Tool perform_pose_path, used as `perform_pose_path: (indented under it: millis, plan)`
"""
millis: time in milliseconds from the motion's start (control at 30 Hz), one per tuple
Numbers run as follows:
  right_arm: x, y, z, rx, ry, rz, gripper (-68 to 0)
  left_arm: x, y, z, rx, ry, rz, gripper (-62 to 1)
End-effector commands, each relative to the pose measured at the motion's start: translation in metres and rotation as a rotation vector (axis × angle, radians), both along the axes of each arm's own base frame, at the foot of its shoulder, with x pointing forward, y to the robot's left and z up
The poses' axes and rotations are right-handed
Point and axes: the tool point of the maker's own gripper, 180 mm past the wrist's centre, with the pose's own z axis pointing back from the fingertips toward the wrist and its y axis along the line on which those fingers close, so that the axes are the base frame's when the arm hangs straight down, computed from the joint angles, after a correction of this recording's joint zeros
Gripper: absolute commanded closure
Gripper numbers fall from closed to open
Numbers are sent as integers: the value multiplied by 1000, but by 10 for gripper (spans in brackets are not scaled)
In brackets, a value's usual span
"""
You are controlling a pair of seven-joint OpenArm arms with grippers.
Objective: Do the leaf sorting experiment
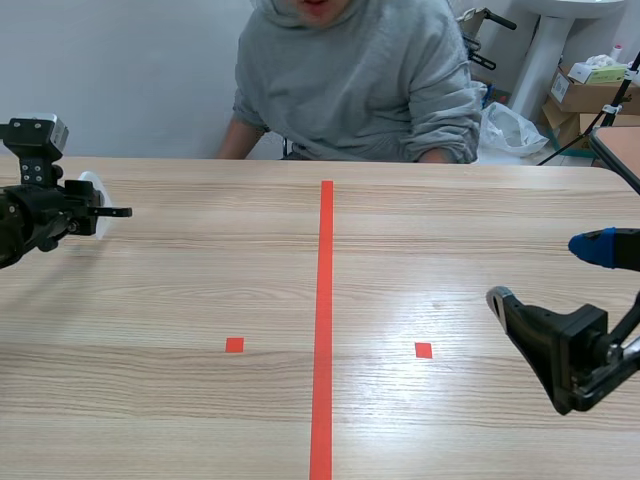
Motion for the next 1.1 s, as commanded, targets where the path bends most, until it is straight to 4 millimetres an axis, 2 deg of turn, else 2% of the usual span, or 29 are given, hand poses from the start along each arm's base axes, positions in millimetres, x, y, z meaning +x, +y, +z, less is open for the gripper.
perform_pose_path:
  millis: [0, 267, 600, 667, 767, 833, 1033, 1067]
  plan:
    - [6, -1, 9, 10, -35, -2, -551, 11, -2, 15, 19, -44, -5, -53]
    - [6, -1, 10, 10, -38, -2, -551, -3, 8, -14, 79, 36, 4, -57]
    - [6, -1, 10, 10, -38, -2, -551, -11, 8, -23, 89, 45, -2, -67]
    - [6, -1, 10, 10, -39, -2, -551, -13, 8, -25, 89, 48, -2, -146]
    - [7, -1, 11, 10, -43, -2, -551, -14, 8, -27, 89, 50, -3, -342]
    - [8, -1, 11, 10, -44, -2, -551, -15, 8, -28, 89, 53, -3, -440]
    - [7, -1, 11, 10, -43, -2, -551, -15, 9, -28, 91, 62, -1, -623]
    - [7, -1, 11, 10, -43, -2, -551, -15, 9, -27, 92, 63, -2, -623]
